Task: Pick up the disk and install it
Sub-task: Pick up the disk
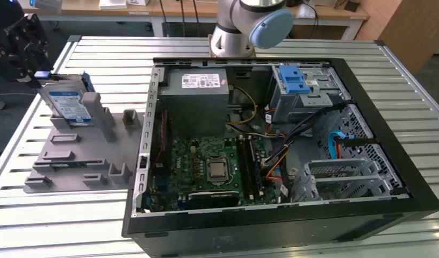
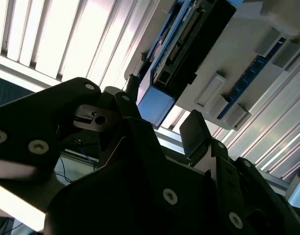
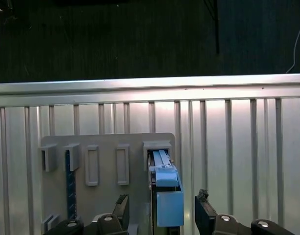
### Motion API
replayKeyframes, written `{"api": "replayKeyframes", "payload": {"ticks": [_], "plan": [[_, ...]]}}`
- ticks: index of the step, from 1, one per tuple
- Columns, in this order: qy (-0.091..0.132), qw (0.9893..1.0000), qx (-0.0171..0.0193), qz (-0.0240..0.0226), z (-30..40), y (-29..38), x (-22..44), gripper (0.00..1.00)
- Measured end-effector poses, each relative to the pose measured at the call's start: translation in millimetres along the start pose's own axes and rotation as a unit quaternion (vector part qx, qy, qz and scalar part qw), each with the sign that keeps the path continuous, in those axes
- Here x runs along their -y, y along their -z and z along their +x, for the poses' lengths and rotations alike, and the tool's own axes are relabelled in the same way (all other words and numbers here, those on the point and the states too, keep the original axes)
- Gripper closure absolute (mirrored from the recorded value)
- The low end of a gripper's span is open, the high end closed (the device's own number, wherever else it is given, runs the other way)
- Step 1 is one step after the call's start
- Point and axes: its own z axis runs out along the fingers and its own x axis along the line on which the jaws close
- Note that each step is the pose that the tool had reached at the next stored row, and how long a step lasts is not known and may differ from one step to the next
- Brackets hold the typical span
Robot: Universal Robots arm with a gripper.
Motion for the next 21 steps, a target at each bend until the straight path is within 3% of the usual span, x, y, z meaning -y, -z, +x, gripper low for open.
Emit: {"api": "replayKeyframes", "payload": {"ticks": [2,3,21], "plan": [[0.000,1.0000,-0.0004,0.0000,-0.1,-3.0,-0.4,0.37],[0.000,1.0000,-0.0006,0.0000,-0.3,-4.3,-0.5,0.44],[0.000,1.0000,-0.0018,0.0001,-3.5,-26.5,-3.3,0.44]]}}
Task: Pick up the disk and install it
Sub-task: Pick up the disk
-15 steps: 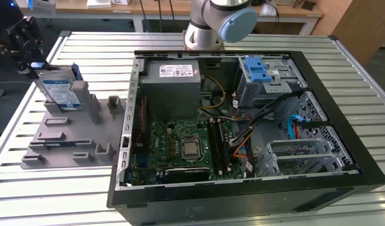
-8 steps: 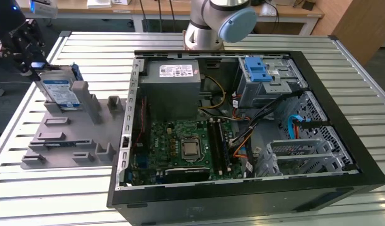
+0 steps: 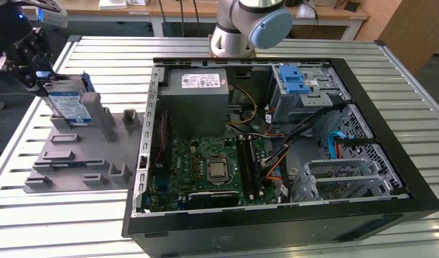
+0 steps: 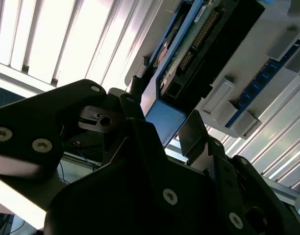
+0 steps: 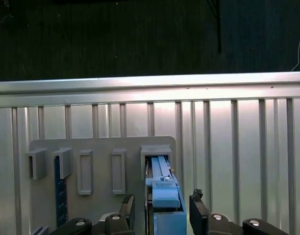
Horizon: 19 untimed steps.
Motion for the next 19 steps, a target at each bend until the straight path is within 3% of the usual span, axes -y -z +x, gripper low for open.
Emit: {"api": "replayKeyframes", "payload": {"ticks": [7,19], "plan": [[0.000,1.0000,-0.0015,0.0000,-0.4,-6.7,-0.2,0.44],[0.000,1.0000,-0.0015,0.0001,-0.5,-6.1,-0.3,0.44]]}}
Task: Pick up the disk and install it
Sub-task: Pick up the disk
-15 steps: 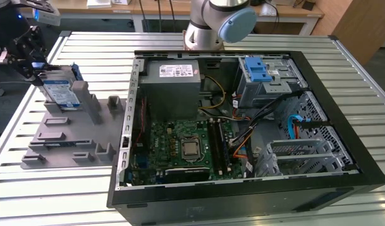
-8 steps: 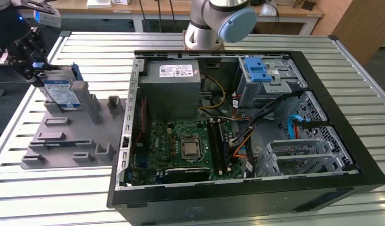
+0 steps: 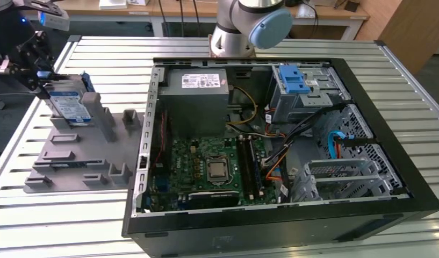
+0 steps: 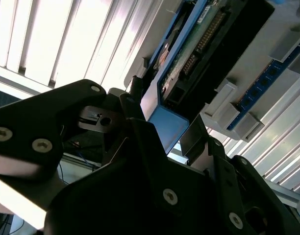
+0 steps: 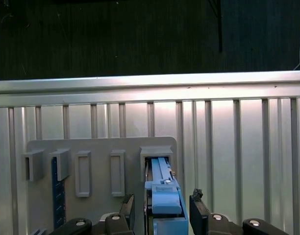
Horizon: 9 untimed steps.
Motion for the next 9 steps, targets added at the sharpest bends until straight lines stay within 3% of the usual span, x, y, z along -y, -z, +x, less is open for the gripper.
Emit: {"api": "replayKeyframes", "payload": {"ticks": [9], "plan": [[0.000,1.0000,0.0000,0.0000,0.0,0.9,0.0,0.44]]}}
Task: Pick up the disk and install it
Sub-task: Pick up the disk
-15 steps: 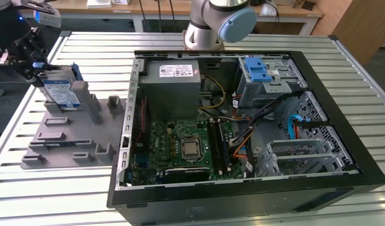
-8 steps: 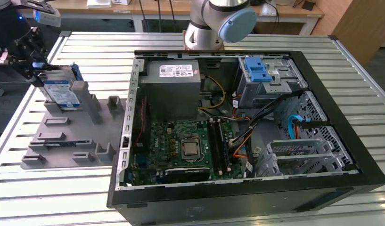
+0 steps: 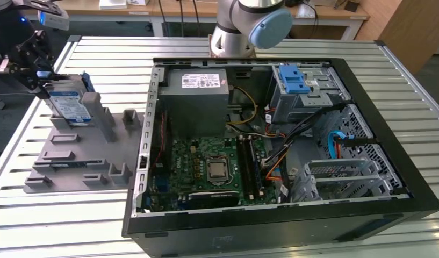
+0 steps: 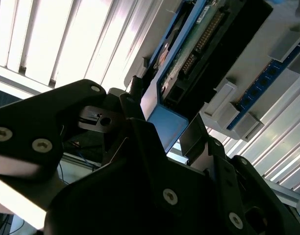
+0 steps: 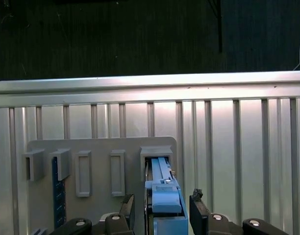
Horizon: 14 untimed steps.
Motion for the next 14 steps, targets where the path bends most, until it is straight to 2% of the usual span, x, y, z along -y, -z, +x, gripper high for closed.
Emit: {"api": "replayKeyframes", "payload": {"ticks": [14], "plan": [[0.000,1.0000,0.0000,0.0000,0.0,1.6,0.0,0.44]]}}
